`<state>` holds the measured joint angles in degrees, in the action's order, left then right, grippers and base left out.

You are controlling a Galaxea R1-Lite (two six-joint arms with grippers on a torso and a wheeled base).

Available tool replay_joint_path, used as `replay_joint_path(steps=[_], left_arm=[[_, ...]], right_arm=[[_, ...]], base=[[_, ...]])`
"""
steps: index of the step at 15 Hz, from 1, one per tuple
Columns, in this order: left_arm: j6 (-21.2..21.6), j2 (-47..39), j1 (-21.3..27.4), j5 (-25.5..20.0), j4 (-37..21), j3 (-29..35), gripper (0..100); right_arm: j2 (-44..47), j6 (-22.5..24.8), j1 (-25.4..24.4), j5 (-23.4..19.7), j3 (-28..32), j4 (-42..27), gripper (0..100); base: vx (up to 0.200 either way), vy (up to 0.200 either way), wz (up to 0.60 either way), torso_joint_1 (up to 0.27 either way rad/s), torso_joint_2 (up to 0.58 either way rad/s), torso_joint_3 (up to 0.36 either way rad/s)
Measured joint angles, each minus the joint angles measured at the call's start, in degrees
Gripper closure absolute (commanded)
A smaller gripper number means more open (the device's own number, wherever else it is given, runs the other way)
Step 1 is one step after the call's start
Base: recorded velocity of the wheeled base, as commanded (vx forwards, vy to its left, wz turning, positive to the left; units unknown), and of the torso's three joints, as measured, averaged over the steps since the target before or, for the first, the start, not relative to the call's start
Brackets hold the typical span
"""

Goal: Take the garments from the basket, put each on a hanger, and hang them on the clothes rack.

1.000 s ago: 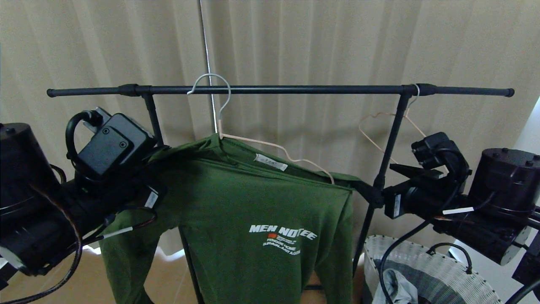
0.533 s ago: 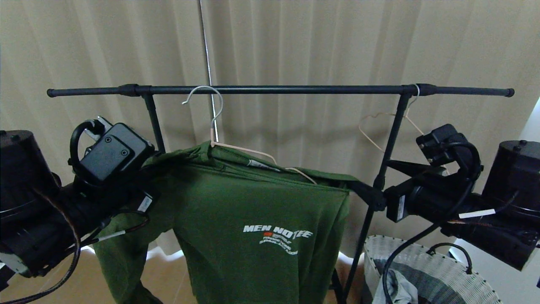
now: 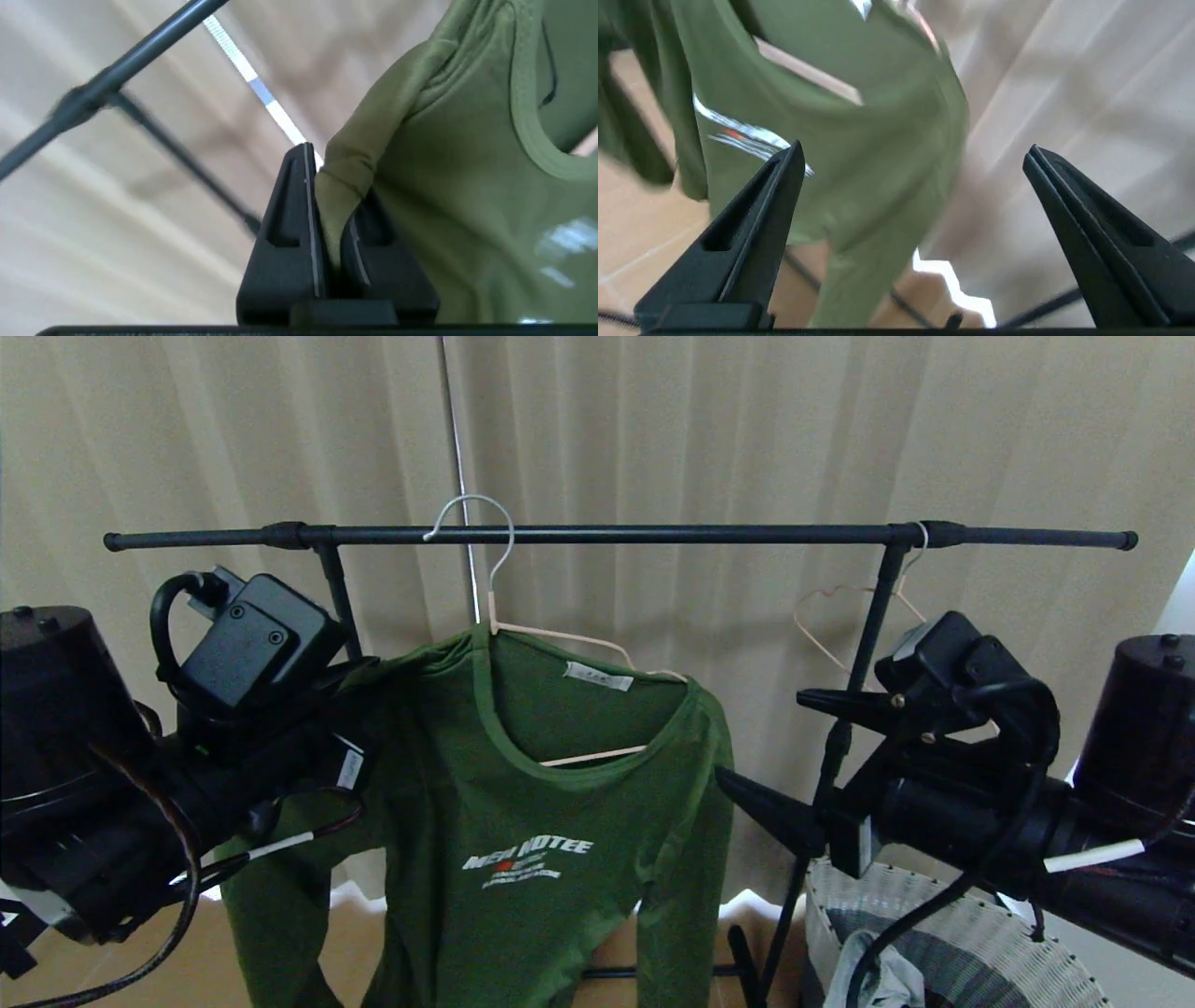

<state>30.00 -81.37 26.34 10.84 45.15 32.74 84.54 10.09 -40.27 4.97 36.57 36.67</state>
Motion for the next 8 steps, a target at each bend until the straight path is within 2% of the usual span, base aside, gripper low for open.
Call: replay_joint_path(steps=[5, 8], left_arm=[[-1.32, 0.10, 3.32, -0.24, 0.11, 0.55, 100], [-1.21, 0.10, 4.58, -0.35, 0.13, 1.13, 100]], right_arm=[[6.02, 6.74, -0.16, 0.66, 12.41, -0.18, 0], [10.83, 9.19, -0.06, 3.51, 20.13, -0.65, 0]], base=[[0.000, 0.000, 0.00, 0.000, 0.00, 0.000], [0.000, 0.000, 0.00, 0.000, 0.00, 0.000]])
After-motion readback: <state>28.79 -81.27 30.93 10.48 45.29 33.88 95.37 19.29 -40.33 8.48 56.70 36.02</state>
